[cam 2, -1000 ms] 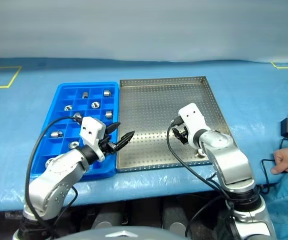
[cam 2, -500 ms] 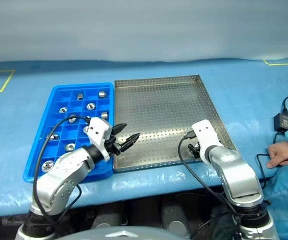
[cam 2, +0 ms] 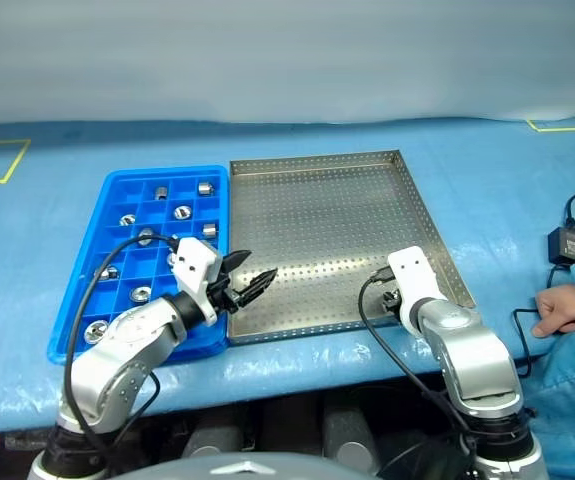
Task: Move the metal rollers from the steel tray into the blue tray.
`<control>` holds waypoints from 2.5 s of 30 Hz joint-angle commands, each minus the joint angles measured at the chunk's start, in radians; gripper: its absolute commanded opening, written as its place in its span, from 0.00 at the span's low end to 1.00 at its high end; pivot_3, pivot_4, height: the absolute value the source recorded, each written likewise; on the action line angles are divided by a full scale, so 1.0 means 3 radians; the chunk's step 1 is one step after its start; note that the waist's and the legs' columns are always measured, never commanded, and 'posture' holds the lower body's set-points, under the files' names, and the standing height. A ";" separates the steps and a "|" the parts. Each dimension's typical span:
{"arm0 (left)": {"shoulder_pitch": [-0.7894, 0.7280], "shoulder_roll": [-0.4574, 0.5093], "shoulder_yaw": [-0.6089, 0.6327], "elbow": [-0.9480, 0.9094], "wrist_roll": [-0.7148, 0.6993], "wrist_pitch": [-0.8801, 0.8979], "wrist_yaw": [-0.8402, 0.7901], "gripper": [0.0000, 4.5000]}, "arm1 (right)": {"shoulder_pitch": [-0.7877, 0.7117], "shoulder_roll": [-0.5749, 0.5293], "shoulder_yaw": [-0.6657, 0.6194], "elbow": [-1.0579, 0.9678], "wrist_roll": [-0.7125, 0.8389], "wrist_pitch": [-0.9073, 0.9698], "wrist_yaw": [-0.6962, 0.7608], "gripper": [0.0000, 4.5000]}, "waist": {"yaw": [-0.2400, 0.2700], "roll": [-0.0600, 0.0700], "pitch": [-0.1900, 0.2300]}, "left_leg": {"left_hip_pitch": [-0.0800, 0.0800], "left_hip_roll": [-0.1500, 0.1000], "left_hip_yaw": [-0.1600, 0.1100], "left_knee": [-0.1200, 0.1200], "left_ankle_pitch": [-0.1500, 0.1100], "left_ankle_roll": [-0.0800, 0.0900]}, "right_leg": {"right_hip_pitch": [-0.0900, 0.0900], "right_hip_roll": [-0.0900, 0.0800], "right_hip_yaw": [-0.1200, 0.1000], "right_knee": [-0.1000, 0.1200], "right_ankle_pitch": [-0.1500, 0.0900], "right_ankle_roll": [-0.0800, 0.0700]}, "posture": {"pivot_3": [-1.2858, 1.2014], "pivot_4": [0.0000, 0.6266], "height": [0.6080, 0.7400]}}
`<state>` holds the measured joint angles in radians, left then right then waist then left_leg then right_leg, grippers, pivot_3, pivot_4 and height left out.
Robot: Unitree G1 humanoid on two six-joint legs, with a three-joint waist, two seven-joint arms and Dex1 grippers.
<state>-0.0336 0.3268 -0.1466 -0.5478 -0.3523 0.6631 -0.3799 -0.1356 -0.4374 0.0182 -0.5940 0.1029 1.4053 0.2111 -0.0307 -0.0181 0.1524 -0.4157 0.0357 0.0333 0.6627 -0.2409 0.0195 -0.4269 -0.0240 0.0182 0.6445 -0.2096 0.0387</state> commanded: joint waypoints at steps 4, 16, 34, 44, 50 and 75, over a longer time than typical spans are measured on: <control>0.0077 0.0151 0.0257 -0.0249 0.0005 -0.0007 0.0043 0.77 | -0.0148 0.0045 0.0275 -0.0218 0.0207 -0.0652 0.0299 0.37 | -0.0022 0.0001 0.0000 | 0.0001 0.0001 0.0001 -0.0001 0.0000 0.0000 | -0.0001 0.0001 0.0001 0.0001 0.0000 0.0000 | 0.52 0.24 1.00; 0.0810 0.0498 0.1268 -0.1141 -0.0185 0.0496 0.0222 0.77 | -0.0987 0.0673 0.1101 0.0328 0.0617 -0.1461 0.0906 0.37 | 0.0140 -0.0003 0.0001 | 0.0002 0.0007 -0.0005 -0.0003 0.0000 0.0000 | 0.0001 -0.0002 -0.0003 0.0000 0.0004 0.0006 | 0.60 0.24 1.00; 0.1582 0.0325 0.1949 -0.1645 -0.0204 0.0700 0.0442 0.77 | -0.1340 0.1336 0.1722 0.1273 0.0559 -0.2100 0.1213 0.37 | 0.0535 -0.0004 0.0000 | 0.0006 0.0022 -0.0011 -0.0004 0.0000 -0.0004 | -0.0005 -0.0005 -0.0022 -0.0002 -0.0006 -0.0009 | 0.68 0.24 1.00; 0.1441 0.0381 0.1877 -0.1549 -0.0212 0.0731 0.0441 0.77 | -0.1289 0.1397 0.1631 0.1335 0.0450 -0.2147 0.1044 0.82 | 0.0557 -0.0004 0.0000 | 0.0001 0.0021 -0.0010 -0.0009 0.0000 -0.0006 | -0.0003 -0.0004 -0.0025 -0.0001 -0.0008 -0.0013 | 0.66 0.24 1.00; 0.1295 0.0366 0.1700 -0.1471 -0.0221 0.0701 0.0434 0.77 | -0.1261 0.1243 0.1280 0.1188 0.0398 -0.2124 0.0828 0.82 | 0.0558 -0.0004 0.0000 | 0.0001 0.0021 -0.0012 -0.0008 0.0000 -0.0006 | -0.0004 -0.0005 -0.0027 -0.0003 -0.0008 -0.0013 | 0.65 0.24 1.00; -0.0049 0.0024 0.0234 -0.0251 -0.0102 0.0083 0.0144 0.77 | -0.0773 0.1301 -0.0246 0.0761 -0.0491 -0.1243 -0.1170 0.82 | 0.0183 -0.0002 0.0000 | -0.0005 0.0002 -0.0010 -0.0009 0.0000 -0.0004 | -0.0003 0.0001 -0.0017 0.0000 0.0013 -0.0007 | 0.54 0.24 1.00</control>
<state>-0.0426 0.3367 -0.0663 -0.6238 -0.3909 0.7151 -0.3286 -0.3668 -0.0649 -0.0308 -0.3235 -0.0218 1.0314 -0.0933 0.0241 -0.0189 0.1524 -0.4172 0.0363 0.0301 0.6600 -0.2408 0.0183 -0.4278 -0.0237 0.0130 0.6446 -0.2058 0.0367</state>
